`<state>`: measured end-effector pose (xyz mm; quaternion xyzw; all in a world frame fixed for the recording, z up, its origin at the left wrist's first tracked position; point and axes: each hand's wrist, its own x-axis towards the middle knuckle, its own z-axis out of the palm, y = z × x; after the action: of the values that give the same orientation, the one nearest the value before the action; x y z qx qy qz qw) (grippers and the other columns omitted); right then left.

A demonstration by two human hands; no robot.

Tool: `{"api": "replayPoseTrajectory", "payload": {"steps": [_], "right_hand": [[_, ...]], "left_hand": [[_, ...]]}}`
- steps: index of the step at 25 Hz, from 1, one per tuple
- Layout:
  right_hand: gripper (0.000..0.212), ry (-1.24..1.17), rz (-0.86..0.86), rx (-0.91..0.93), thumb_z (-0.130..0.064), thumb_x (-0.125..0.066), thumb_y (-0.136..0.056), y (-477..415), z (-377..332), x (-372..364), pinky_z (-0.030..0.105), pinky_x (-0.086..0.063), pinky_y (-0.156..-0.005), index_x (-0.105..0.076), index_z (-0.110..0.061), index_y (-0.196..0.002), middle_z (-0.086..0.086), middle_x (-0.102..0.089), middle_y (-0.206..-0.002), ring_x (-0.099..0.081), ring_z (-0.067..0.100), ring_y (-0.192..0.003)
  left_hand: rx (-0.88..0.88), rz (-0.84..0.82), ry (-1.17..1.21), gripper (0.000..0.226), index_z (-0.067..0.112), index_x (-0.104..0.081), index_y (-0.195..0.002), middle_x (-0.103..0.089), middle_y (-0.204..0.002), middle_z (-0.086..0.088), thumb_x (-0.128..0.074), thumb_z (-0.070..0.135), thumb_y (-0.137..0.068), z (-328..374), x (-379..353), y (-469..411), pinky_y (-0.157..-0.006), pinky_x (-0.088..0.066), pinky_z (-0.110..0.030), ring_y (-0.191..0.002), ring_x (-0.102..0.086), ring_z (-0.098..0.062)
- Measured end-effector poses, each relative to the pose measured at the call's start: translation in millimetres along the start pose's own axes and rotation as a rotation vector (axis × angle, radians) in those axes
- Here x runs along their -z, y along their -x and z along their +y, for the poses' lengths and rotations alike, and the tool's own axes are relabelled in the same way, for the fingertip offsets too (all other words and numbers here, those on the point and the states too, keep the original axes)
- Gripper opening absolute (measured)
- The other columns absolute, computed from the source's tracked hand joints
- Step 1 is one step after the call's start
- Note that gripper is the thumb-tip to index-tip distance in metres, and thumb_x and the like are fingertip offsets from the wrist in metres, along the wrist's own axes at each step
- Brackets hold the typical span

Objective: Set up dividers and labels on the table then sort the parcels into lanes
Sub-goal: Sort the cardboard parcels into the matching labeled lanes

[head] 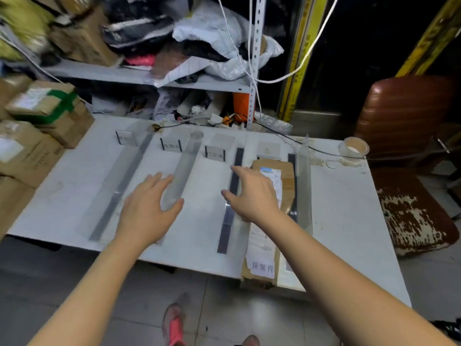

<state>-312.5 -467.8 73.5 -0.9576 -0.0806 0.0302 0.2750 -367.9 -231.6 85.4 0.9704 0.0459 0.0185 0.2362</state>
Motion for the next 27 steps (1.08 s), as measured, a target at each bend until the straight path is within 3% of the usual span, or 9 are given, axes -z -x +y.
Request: {"api": "replayPoseTrajectory", "payload": {"steps": [2,8,13,19,27], "right_hand": [[0.07,0.102,0.03,0.06,-0.052,-0.066,-0.09,-21.7,-26.4,1.9,0.042,-0.035,-0.114,-0.046,-0.024,-0.151,0.001,-0.056,-0.148,-0.049,0.024,-0.137],[0.073,0.247,0.021,0.164,-0.055,-0.066,-0.089,-83.1,-123.3,-18.4,0.045,-0.033,-0.114,-0.043,-0.026,-0.151,-0.001,-0.05,-0.153,-0.047,0.026,-0.139],[0.075,0.308,-0.022,0.122,-0.055,-0.066,-0.087,-129.1,-214.8,-53.8,0.044,-0.038,-0.113,-0.041,-0.027,-0.153,-0.001,-0.052,-0.152,-0.047,0.027,-0.139],[0.067,0.307,-0.032,0.105,-0.052,-0.065,-0.089,-182.9,-314.0,-94.4,0.042,-0.046,-0.1,-0.045,-0.029,-0.148,0.002,-0.06,-0.143,-0.051,0.03,-0.133],[0.07,0.23,-0.055,0.201,-0.057,-0.066,-0.088,-281.6,-396.7,-142.1,0.042,-0.048,-0.102,-0.045,-0.03,-0.15,-0.002,-0.06,-0.143,-0.056,0.025,-0.13]], "left_hand": [[0.021,0.047,-0.131,0.072,0.023,-0.042,-0.154,-0.033,-0.164,-0.003,-0.066,0.051,-0.092,-22.3,22.9,-18.7,-0.12,-0.027,-0.045,-0.153,-0.023,-0.022],[0.065,0.044,-0.368,0.082,0.025,-0.028,-0.16,-0.025,-0.167,-0.004,-0.052,0.065,-0.093,-121.1,95.1,-80.4,-0.122,-0.023,-0.045,-0.155,-0.018,-0.023],[0.041,0.04,-0.439,0.08,0.025,-0.028,-0.159,-0.032,-0.163,-0.002,-0.05,0.065,-0.093,-207.4,165.3,-121.4,-0.117,-0.031,-0.042,-0.148,-0.033,-0.022],[0.033,0.003,-0.429,0.076,0.027,-0.029,-0.158,-0.032,-0.164,-0.003,-0.053,0.061,-0.094,-293.1,222.8,-163.0,-0.12,-0.027,-0.044,-0.148,-0.033,-0.025],[0.138,0.058,-0.477,0.074,0.026,-0.034,-0.154,-0.045,-0.153,-0.003,-0.056,0.057,-0.092,-359.6,265.7,-226.6,-0.113,-0.035,-0.043,-0.141,-0.042,-0.025]]}}
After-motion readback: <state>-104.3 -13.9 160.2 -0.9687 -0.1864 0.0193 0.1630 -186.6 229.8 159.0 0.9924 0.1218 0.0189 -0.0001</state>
